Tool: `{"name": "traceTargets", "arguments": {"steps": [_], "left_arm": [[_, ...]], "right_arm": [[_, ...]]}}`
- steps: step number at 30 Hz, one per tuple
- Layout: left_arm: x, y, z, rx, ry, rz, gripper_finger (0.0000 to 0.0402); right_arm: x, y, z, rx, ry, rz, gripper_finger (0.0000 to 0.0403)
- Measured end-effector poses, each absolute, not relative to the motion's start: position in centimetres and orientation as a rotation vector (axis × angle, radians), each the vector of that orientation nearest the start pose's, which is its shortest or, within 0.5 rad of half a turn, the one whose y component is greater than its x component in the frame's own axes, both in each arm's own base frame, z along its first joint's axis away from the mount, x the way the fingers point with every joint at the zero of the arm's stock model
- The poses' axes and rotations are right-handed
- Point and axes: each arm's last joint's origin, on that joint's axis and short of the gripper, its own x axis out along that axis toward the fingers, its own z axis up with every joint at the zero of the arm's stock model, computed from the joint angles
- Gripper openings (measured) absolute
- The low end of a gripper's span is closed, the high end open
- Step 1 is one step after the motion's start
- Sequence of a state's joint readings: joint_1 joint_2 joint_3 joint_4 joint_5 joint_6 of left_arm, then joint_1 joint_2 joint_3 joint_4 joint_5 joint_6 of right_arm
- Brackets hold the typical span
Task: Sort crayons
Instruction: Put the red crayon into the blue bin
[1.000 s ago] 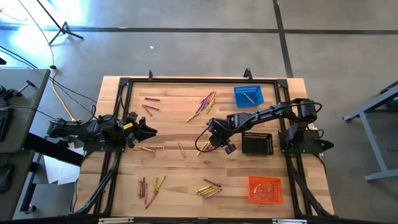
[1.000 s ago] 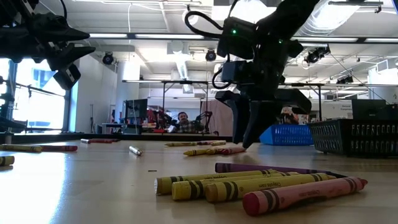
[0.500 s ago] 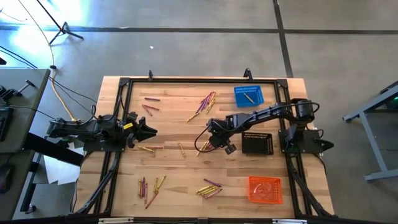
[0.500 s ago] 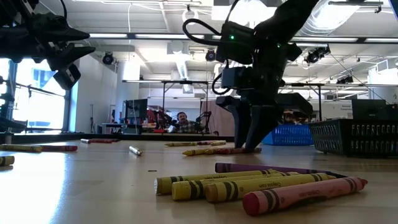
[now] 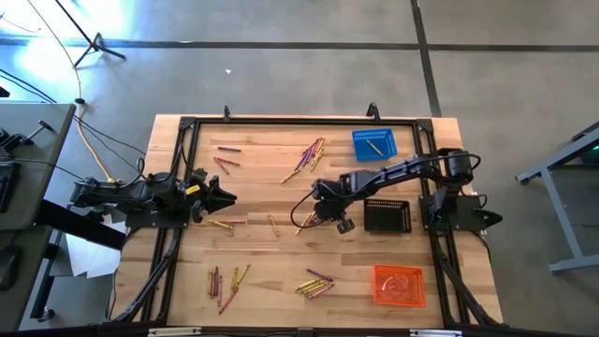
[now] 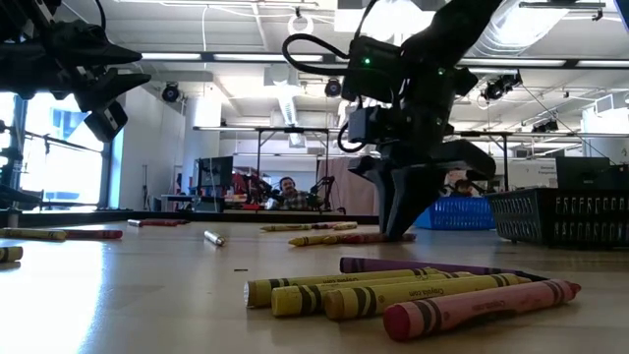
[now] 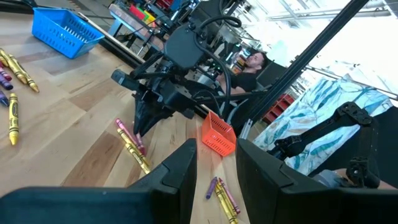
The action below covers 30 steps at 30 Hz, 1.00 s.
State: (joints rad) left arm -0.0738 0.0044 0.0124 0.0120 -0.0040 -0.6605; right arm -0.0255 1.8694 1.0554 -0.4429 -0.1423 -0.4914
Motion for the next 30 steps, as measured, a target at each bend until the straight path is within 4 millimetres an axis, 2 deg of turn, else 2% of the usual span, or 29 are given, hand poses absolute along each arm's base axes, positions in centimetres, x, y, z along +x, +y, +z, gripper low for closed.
{"name": "traceTargets", "arguments": {"steps": [3, 11, 15, 20, 24, 30], "left_arm": [[9.7, -0.7, 16.9, -0.661, 0.004, -0.074, 0.0099], [9.7, -0.7, 16.9, -0.661, 0.004, -0.074, 0.0099], [9.7, -0.7, 16.8, -0.661, 0.004, -0.074, 0.0099], [9.7, -0.7, 16.9, -0.661, 0.003, -0.074, 0.0099], [9.7, -0.7, 16.9, -0.661, 0.004, -0.074, 0.0099], [9.7, -0.7, 16.8, -0.661, 0.004, -0.074, 0.0099]], "right_arm": [[33.9, -0.5, 12.7, -0.273, 1.21, 0.375, 0.0009], [33.1, -0.6, 14.0, -0.176, 1.218, 0.355, 0.0006], [32.1, -0.9, 16.1, -0.16, 1.212, 0.343, 0.0005], [30.6, -0.8, 18.6, -0.054, 1.228, 0.268, 0.0007], [28.8, -0.5, 20.3, 0.044, 1.292, 0.207, 0.0008], [25.9, 0.5, 22.3, 0.08, 1.411, 0.102, 0.0008]]}}
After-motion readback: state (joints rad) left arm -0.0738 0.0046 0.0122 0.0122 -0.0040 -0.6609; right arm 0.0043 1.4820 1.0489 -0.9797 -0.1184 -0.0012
